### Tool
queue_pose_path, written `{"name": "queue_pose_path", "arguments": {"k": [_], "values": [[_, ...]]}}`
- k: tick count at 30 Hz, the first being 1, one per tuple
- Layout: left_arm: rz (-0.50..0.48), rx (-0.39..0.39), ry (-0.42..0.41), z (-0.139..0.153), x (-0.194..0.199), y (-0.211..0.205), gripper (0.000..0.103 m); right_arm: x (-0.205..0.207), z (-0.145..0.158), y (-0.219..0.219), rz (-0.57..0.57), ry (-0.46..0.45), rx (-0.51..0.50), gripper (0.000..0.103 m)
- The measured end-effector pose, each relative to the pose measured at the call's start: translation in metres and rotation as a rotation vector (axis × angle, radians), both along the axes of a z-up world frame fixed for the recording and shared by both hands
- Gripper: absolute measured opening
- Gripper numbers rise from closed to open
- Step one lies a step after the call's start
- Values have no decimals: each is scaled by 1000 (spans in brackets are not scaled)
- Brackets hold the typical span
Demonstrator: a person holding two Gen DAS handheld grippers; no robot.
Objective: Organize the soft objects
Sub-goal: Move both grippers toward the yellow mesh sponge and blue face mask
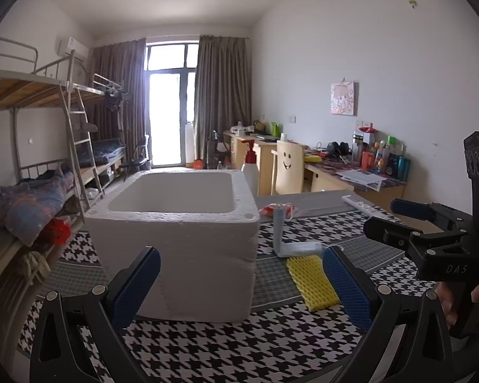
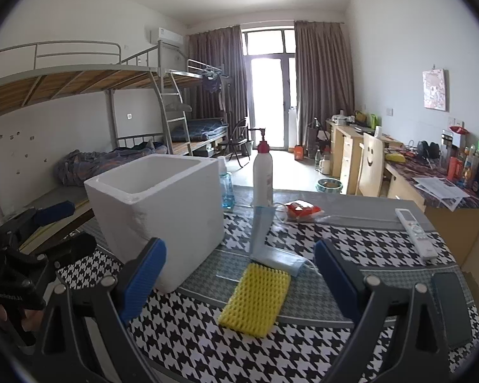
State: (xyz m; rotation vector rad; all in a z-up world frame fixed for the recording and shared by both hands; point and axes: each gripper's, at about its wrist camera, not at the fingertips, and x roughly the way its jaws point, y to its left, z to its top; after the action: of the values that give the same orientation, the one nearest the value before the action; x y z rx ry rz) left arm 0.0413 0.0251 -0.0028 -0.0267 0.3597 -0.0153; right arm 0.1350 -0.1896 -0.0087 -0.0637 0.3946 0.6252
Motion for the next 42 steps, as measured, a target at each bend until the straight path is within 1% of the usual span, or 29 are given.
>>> {"name": "queue_pose_path", "arguments": {"k": [12,17,23,42], "values": [[-69,6,28,-3,9,-22,102,0,-1,-23,-65,9,8,96],[-90,1,45,-6,14,-29,102,4,-5,-33,-88,26,11,96],[-103,6,64,-10,22,-41,102,11,-9,-42,-94,44,25,96],[-123,15,125,-22,51,-71,102,34,-21,-61,-122,85,0,96]]}}
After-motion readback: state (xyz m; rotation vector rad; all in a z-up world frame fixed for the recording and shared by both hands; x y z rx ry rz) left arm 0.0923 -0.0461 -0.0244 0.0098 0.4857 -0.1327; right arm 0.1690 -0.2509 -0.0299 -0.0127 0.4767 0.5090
